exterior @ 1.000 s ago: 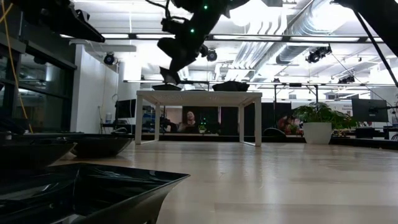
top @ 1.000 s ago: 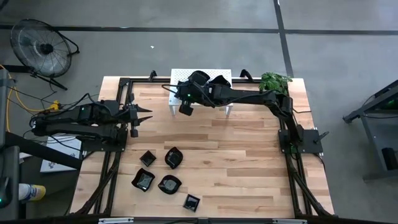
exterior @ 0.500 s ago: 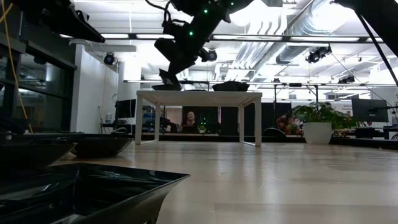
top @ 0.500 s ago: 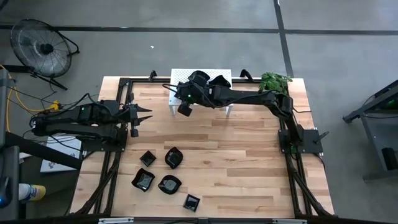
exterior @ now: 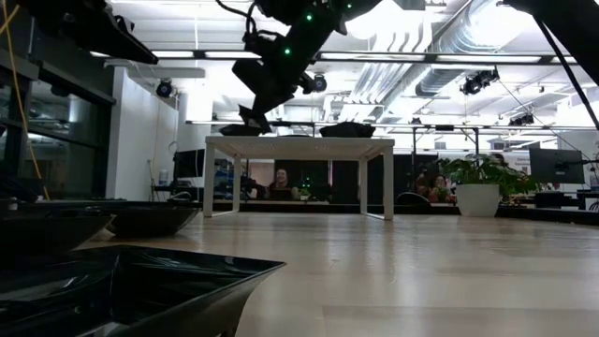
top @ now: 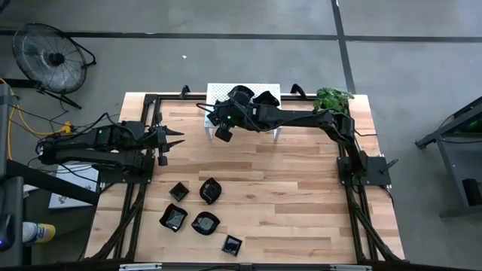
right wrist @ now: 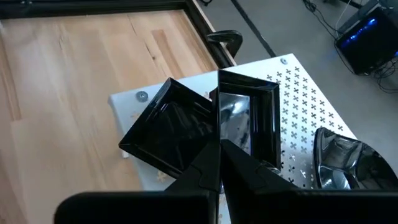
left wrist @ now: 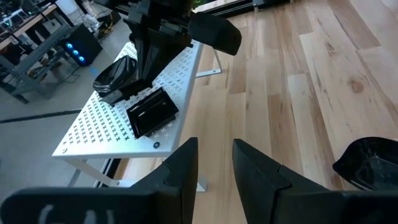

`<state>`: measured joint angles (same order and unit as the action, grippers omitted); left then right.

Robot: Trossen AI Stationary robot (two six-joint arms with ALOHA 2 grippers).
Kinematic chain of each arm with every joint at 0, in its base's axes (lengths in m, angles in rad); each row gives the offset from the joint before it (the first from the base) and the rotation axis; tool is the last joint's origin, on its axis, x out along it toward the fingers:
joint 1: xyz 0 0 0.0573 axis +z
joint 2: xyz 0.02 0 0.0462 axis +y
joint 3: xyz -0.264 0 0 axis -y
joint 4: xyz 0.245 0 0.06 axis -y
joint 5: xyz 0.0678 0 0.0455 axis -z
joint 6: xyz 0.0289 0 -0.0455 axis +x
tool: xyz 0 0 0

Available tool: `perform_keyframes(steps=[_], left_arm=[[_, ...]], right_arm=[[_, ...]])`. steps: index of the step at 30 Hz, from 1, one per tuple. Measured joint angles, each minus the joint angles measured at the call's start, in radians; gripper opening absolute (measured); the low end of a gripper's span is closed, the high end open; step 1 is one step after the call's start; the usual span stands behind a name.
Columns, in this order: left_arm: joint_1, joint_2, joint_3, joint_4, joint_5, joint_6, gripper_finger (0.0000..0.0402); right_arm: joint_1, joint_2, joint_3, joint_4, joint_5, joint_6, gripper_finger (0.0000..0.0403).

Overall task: Pick & Place Mini shaped plates
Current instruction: Stack the black square plate on top of the black square plate on the shelf

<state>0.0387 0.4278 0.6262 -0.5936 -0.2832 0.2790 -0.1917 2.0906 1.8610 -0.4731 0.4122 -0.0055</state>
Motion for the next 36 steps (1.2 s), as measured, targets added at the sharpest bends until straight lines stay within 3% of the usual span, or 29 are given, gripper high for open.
perform_keyframes(steps=[6,14,24,31,36], left_arm=[[0.000,0.000,0.000,0.000,0.000,0.000,0.0097],[0.000,0.000,0.000,-0.008,0.000,-0.003,0.0097],[0.000,0.000,0.000,-0.010,0.001,-0.008,0.0097],[0.000,0.000,0.000,-0.019,0.003,-0.014,0.0097],[0.000,0.000,0.000,-0.018,0.003,-0.015,0.0097]], right_arm=[[0.000,0.000,0.000,0.005,0.002,-0.019,0.0021],[0.009,0.000,0.000,-0.006,-0.001,-0.340,0.0018],[0.009,-0.014,0.000,-0.105,0.061,-0.424,0.0014],[-0.030,-0.037,0.000,-0.270,-0.098,-0.484,0.0022],[-0.049,-0.048,0.000,-0.326,-0.141,-0.649,0.0060]])
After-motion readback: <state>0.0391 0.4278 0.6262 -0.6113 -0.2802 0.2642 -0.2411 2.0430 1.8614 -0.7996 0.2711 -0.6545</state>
